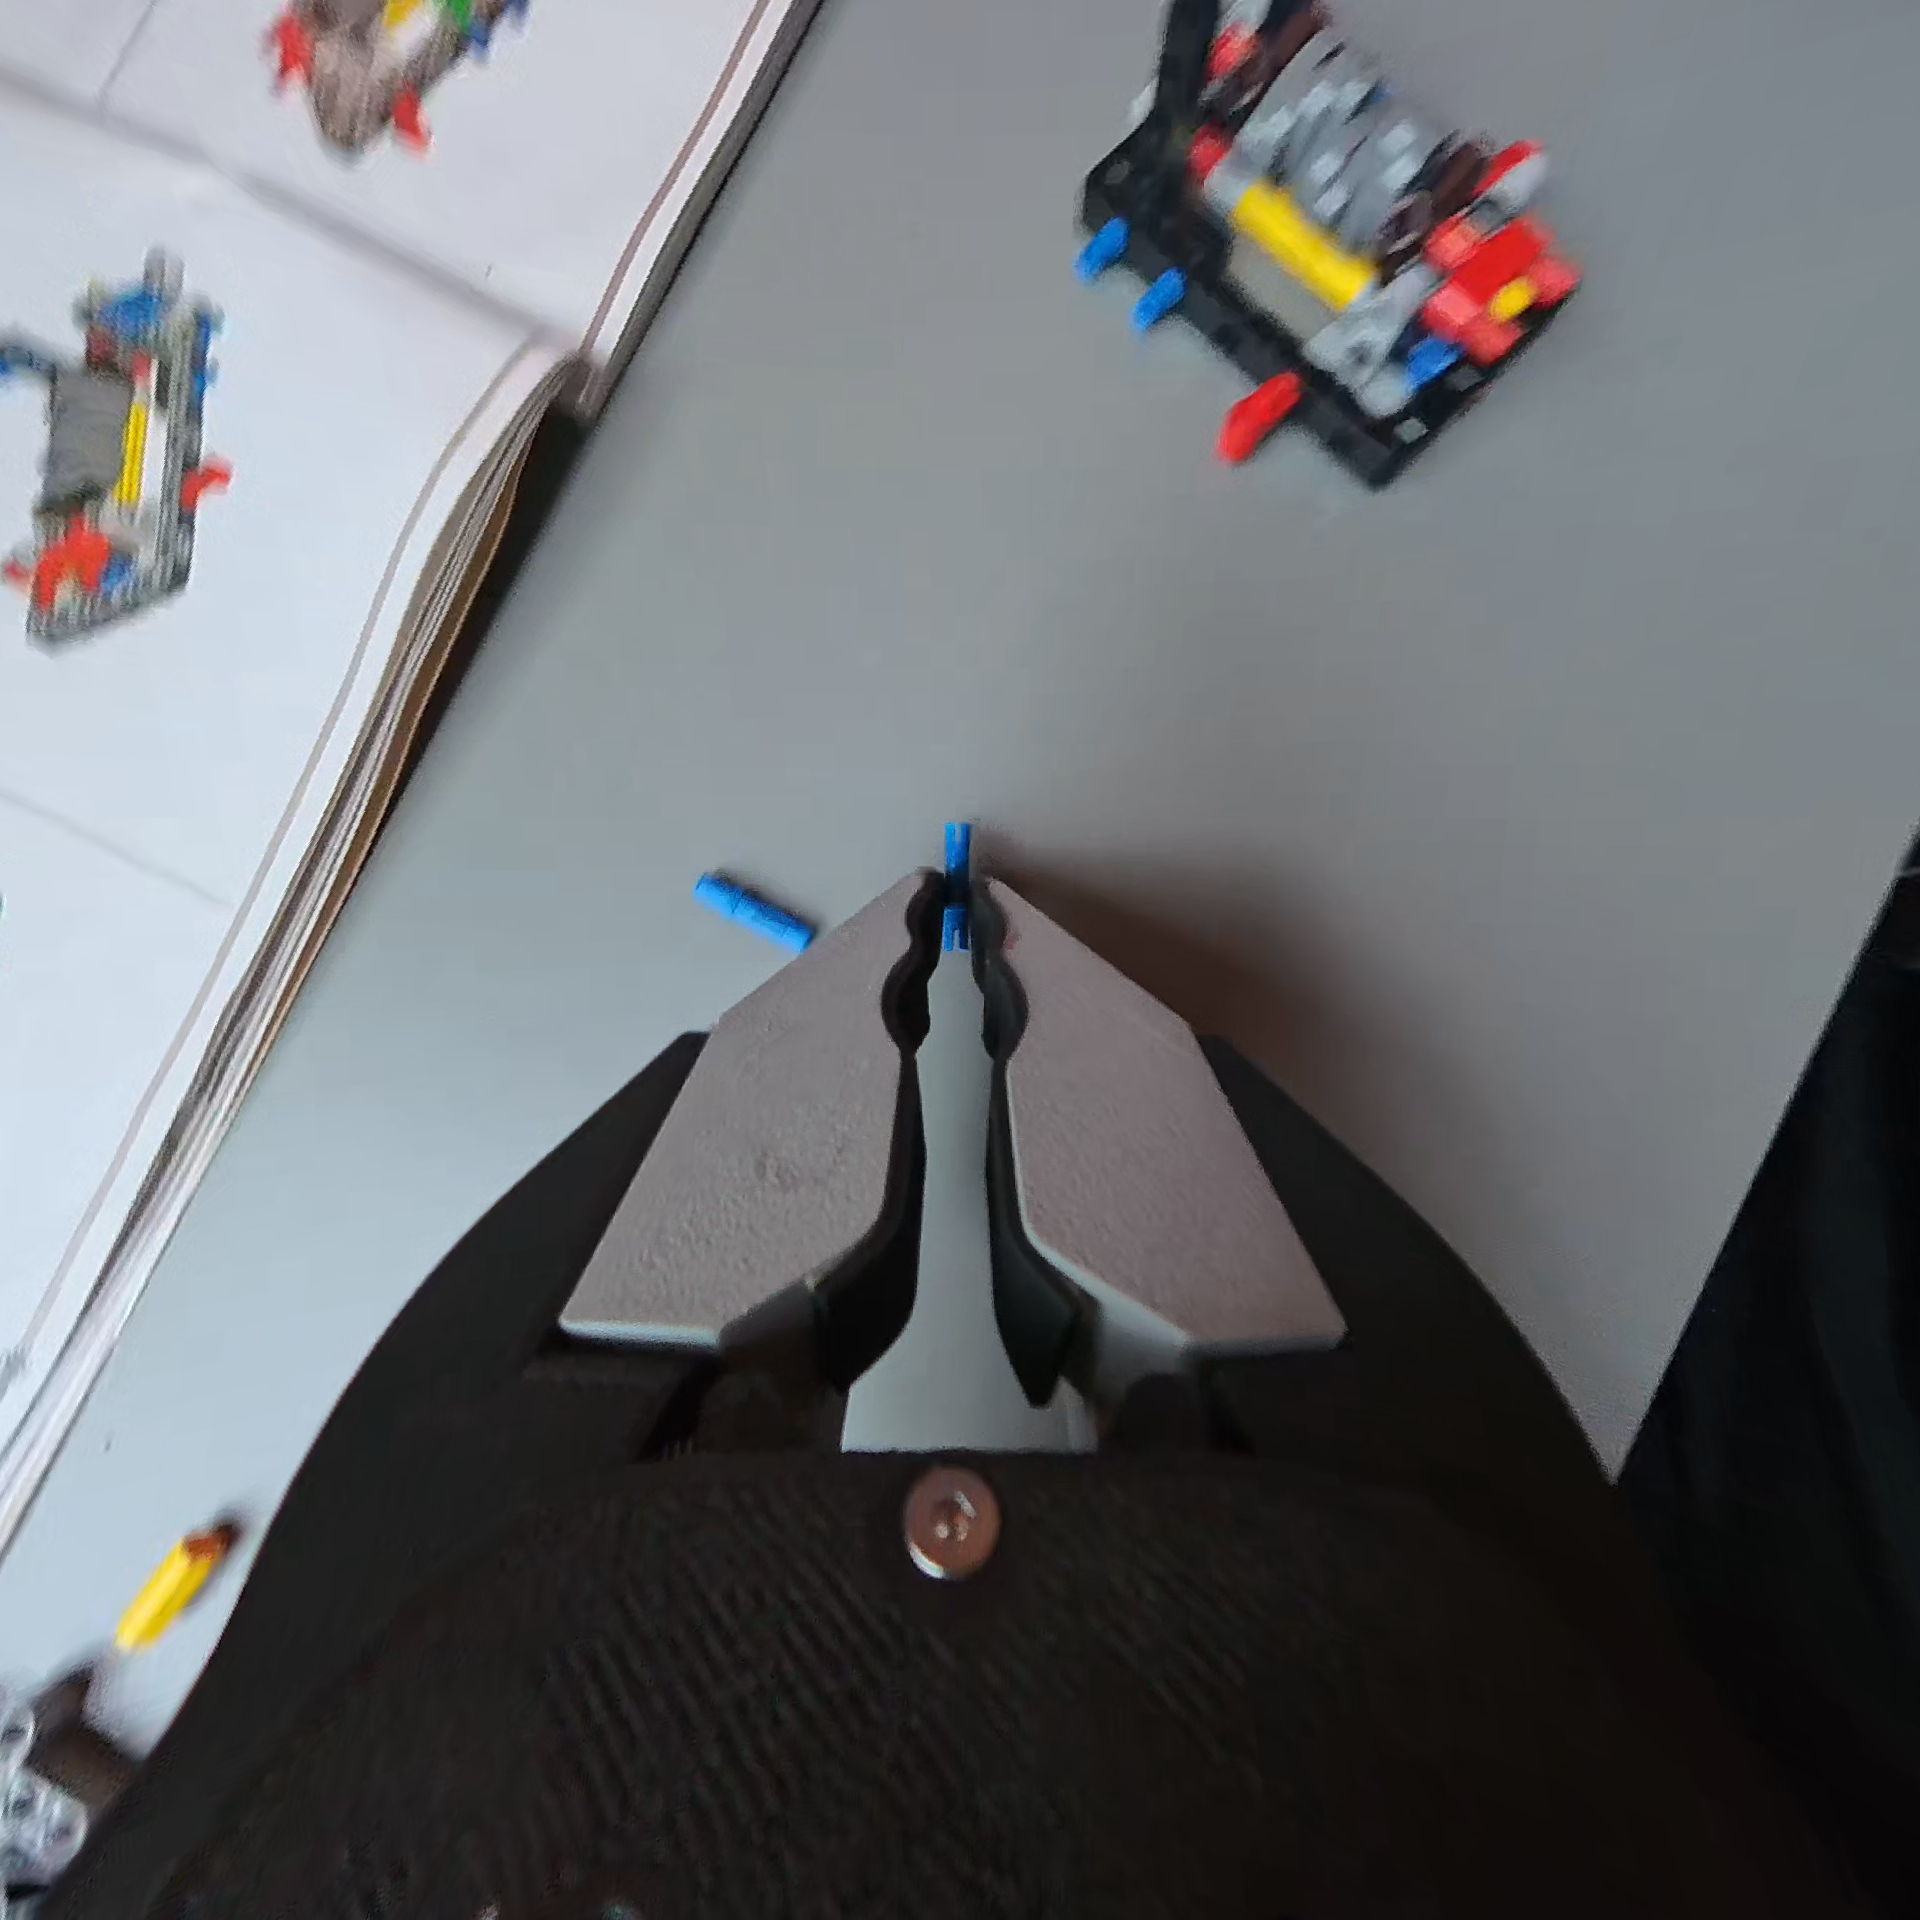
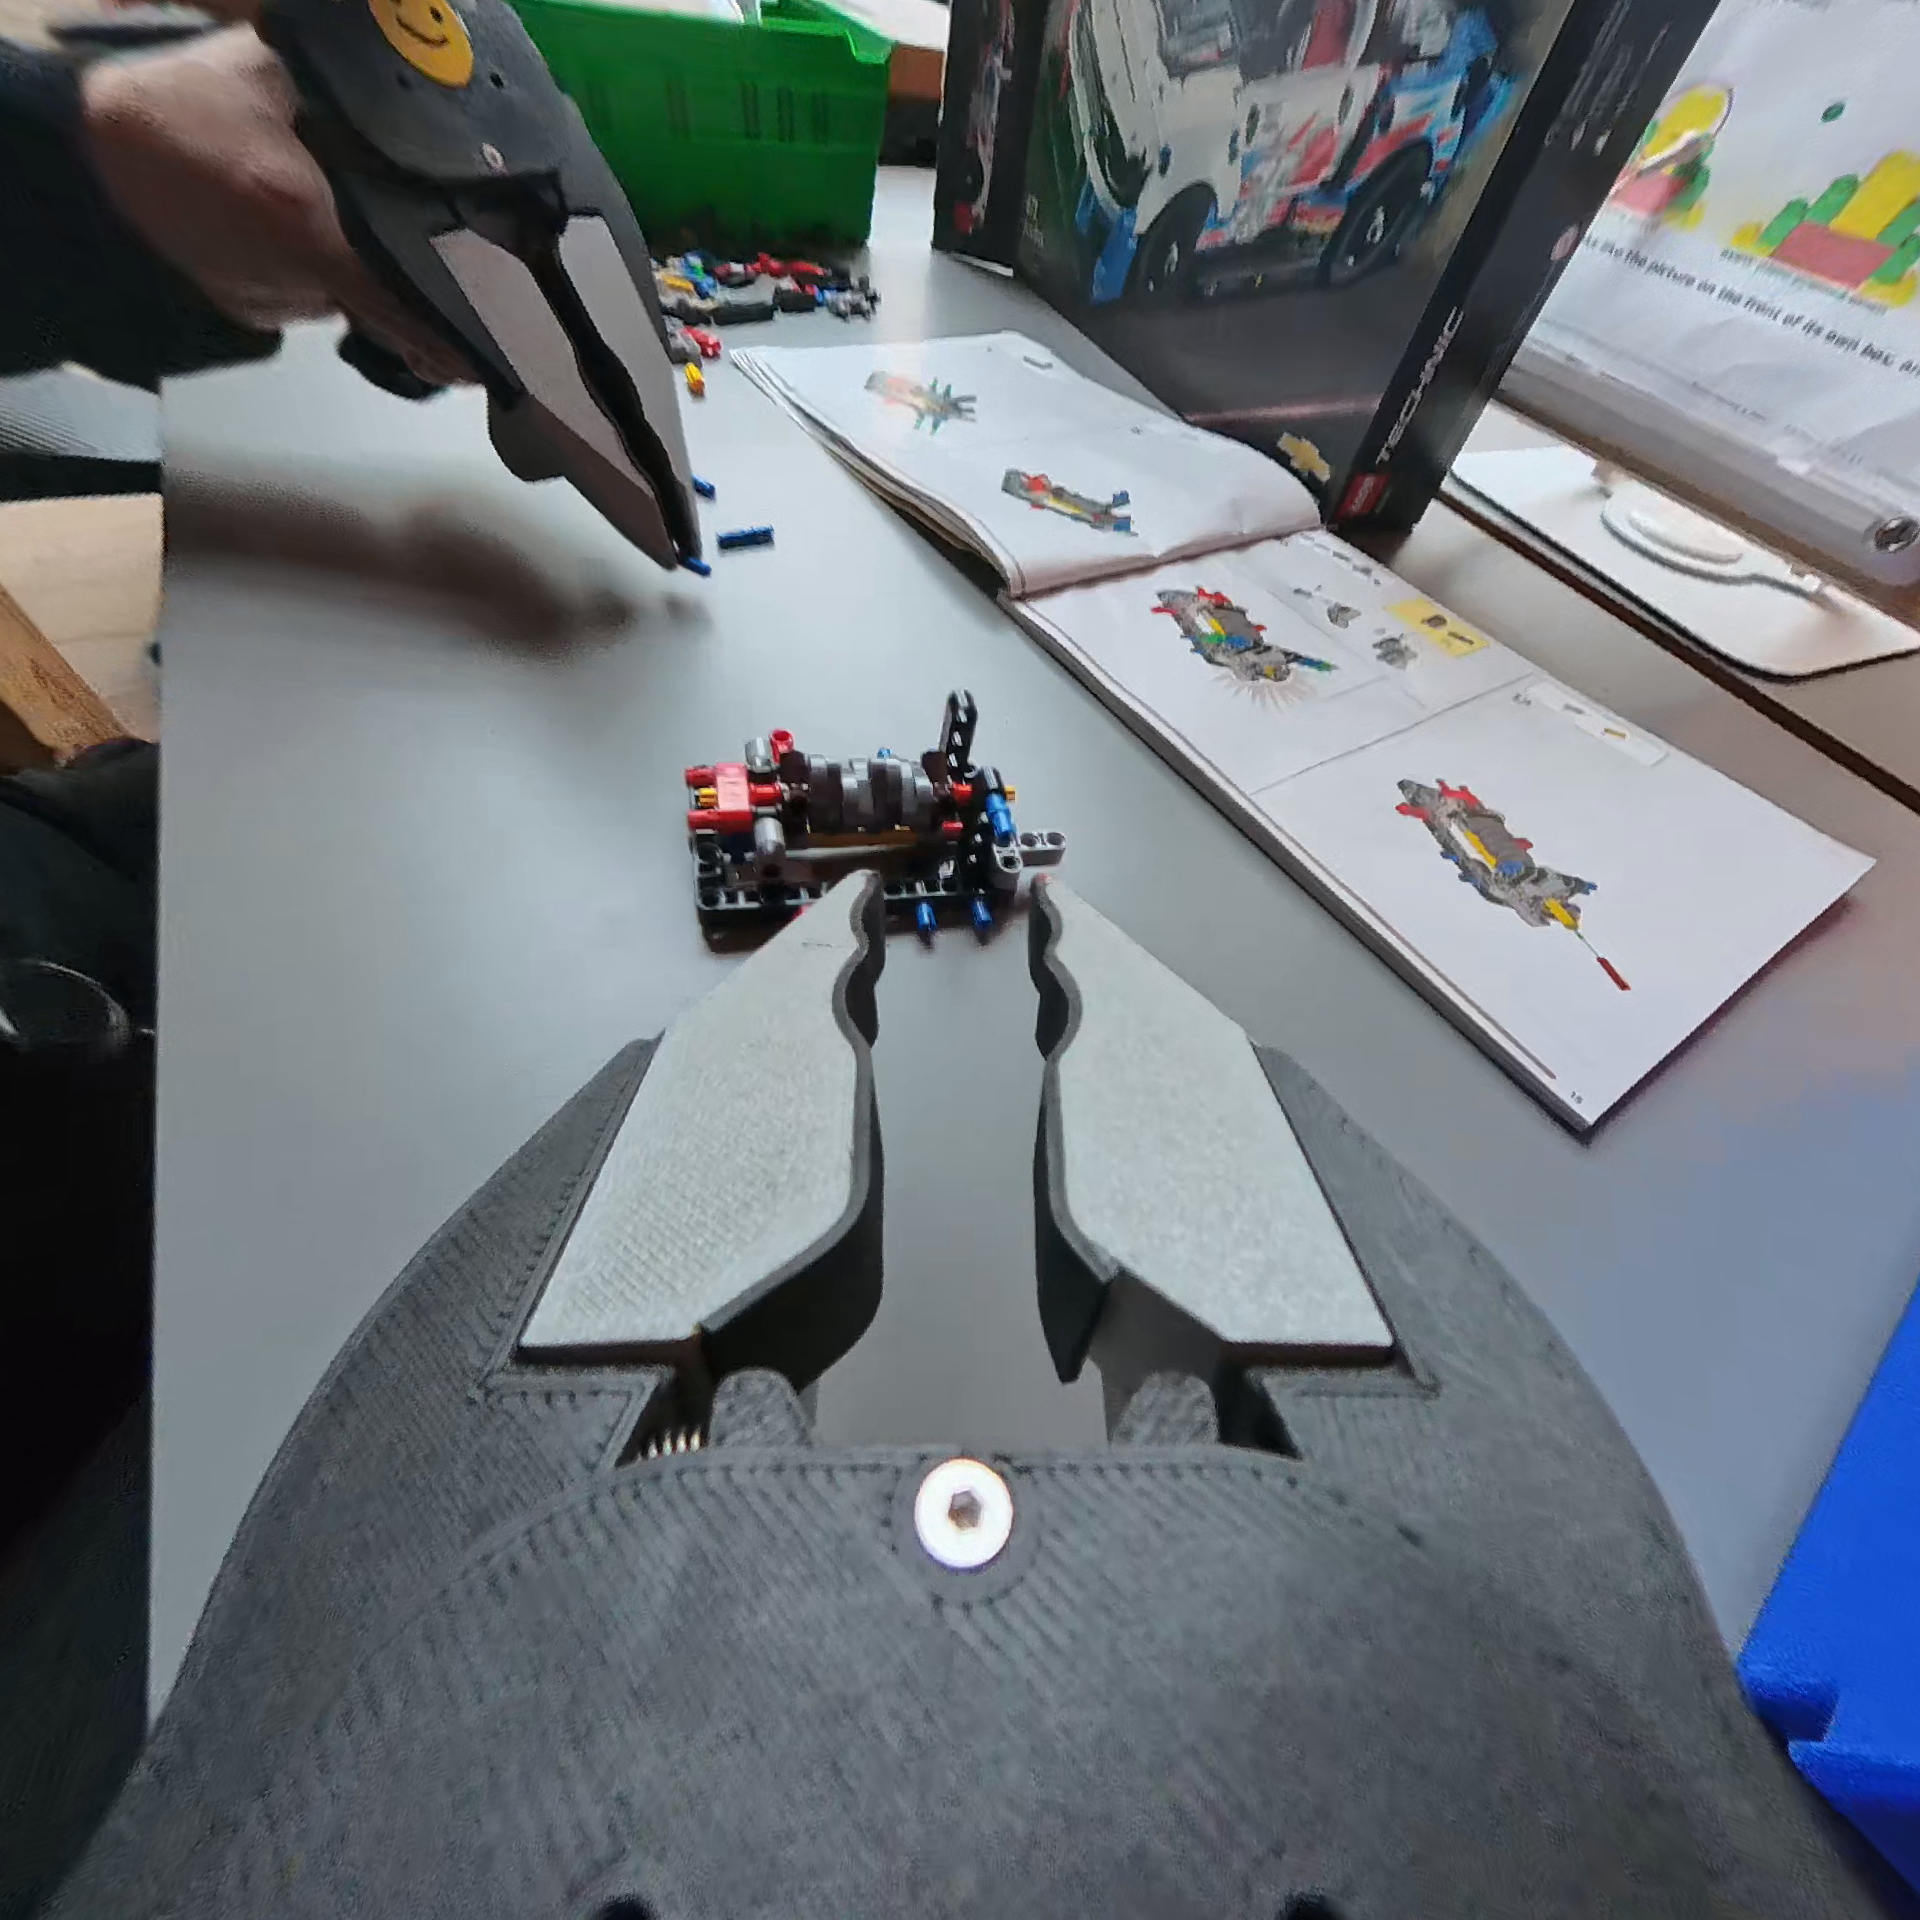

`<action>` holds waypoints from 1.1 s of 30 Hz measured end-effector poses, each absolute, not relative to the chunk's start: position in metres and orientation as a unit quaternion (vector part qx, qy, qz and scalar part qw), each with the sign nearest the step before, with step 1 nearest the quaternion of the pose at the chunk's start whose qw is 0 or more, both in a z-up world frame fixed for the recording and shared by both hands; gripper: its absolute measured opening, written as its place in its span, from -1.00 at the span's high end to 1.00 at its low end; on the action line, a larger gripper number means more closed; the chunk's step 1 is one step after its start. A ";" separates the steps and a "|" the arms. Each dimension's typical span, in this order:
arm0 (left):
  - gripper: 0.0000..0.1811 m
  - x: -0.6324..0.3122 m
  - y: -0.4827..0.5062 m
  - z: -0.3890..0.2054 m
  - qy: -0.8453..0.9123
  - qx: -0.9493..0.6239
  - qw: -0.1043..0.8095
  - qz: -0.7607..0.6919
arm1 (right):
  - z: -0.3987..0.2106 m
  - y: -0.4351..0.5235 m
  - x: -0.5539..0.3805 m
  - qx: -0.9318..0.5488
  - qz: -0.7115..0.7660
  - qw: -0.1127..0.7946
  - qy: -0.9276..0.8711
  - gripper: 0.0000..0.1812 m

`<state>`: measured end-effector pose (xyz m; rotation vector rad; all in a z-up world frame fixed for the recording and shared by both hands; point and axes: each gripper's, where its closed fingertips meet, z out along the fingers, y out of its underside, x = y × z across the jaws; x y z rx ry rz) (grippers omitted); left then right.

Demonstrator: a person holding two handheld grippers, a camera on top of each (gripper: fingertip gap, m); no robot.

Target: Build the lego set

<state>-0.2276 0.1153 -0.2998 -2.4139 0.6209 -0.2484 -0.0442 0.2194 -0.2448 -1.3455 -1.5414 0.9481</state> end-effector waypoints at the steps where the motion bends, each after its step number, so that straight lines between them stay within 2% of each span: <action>1: 0.97 -0.216 0.120 -0.291 0.259 -0.898 0.341 -0.100 | -0.239 0.216 -0.044 -0.530 0.391 0.434 -0.614 0.80; 3: 0.97 -0.193 0.131 -0.266 0.306 -0.857 0.406 -0.083 | -0.227 0.201 -0.045 -0.507 0.431 0.426 -0.613 0.96; 8: 0.98 -0.105 0.139 -0.206 0.386 -0.737 0.537 -0.142 | -0.199 0.162 -0.057 -0.485 0.524 0.379 -0.589 0.82; 11: 0.98 -0.070 0.130 -0.181 0.394 -0.685 0.577 -0.206 | -0.172 0.145 -0.057 -0.465 0.558 0.399 -0.560 0.82; 17: 0.98 -0.051 0.114 -0.158 0.391 -0.649 0.601 -0.253 | -0.145 0.112 -0.054 -0.433 0.547 0.440 -0.566 0.89; 20: 0.98 -0.052 0.108 -0.151 0.388 -0.644 0.607 -0.256 | -0.139 0.103 -0.055 -0.430 0.542 0.449 -0.566 0.99; 26: 0.97 -0.048 0.095 -0.141 0.396 -0.627 0.616 -0.266 | -0.136 0.094 -0.058 -0.431 0.533 0.455 -0.569 0.94; 33: 0.98 -0.048 0.092 -0.138 0.396 -0.627 0.615 -0.268 | -0.133 0.089 -0.058 -0.419 0.528 0.466 -0.572 1.00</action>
